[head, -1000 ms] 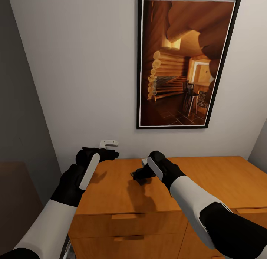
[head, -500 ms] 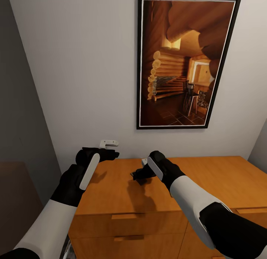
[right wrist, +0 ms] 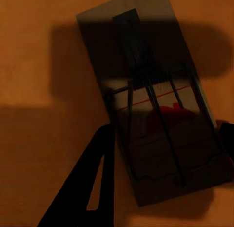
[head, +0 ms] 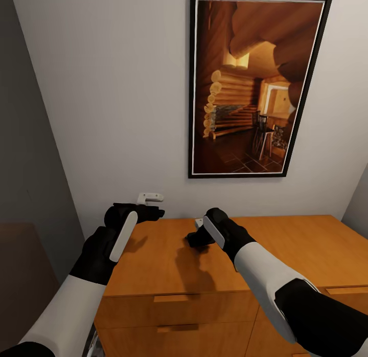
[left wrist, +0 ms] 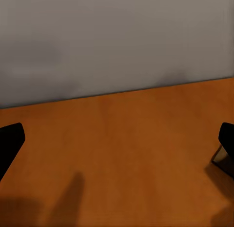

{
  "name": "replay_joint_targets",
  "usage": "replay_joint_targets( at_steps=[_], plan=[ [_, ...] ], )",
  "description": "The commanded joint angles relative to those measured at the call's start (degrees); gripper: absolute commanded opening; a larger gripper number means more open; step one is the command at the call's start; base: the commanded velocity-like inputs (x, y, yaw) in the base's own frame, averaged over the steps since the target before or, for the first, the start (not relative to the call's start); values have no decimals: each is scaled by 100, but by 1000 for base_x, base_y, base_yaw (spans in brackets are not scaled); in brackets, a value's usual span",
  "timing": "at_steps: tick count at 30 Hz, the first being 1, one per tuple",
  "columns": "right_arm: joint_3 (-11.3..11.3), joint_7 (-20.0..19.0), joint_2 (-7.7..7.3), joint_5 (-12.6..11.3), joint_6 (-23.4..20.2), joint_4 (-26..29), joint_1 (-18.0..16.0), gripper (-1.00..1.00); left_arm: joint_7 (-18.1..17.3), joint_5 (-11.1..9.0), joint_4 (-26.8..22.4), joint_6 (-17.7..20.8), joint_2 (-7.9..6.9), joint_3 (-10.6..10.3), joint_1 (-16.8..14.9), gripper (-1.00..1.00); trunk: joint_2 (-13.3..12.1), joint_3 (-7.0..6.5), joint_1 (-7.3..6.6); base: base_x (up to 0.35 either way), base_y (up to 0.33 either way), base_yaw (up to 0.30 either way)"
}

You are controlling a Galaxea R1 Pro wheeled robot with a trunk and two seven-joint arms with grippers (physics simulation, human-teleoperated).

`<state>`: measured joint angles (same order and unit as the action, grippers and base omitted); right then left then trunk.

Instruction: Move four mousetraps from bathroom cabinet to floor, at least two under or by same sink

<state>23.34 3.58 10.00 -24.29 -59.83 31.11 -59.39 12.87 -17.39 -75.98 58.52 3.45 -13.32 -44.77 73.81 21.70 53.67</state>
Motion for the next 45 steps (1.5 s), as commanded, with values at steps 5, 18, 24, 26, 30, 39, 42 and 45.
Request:
replay_joint_targets(
  at_steps=[5,18,24,26,30,39,42,45],
  plan=[
    [13,54,0,-8,-17,-489,-7,-100,67,-62,-5,19,1,-4,-5,100,3,8,1,0,0,0],
    [8,73,0,40,-17,153,-10,-100,75,-33,-13,19,6,-11,-5,100,3,8,1,0,0,0],
    [-35,87,0,47,-17,1220,-11,-100,76,-28,-13,19,7,-12,-5,100,3,8,1,0,0,0],
    [-46,85,-36,42,-17,1434,-19,-100,76,-28,-13,19,7,-12,-5,100,3,8,1,0,0,0],
    [-85,78,-230,28,-17,1936,-93,-100,76,-28,-13,19,7,-13,-5,100,3,8,1,0,0,0],
    [-398,85,-481,21,-17,2204,-180,-100,61,-34,-13,19,7,-6,-5,100,3,8,1,0,0,0],
    [-438,85,-545,12,-17,2216,-184,-100,59,-35,-13,19,7,-9,-5,100,3,8,1,0,0,0],
    [-457,83,-635,0,-17,2220,-186,-100,58,-36,-13,19,9,-11,-4,100,3,8,1,0,0,0]
  ],
)
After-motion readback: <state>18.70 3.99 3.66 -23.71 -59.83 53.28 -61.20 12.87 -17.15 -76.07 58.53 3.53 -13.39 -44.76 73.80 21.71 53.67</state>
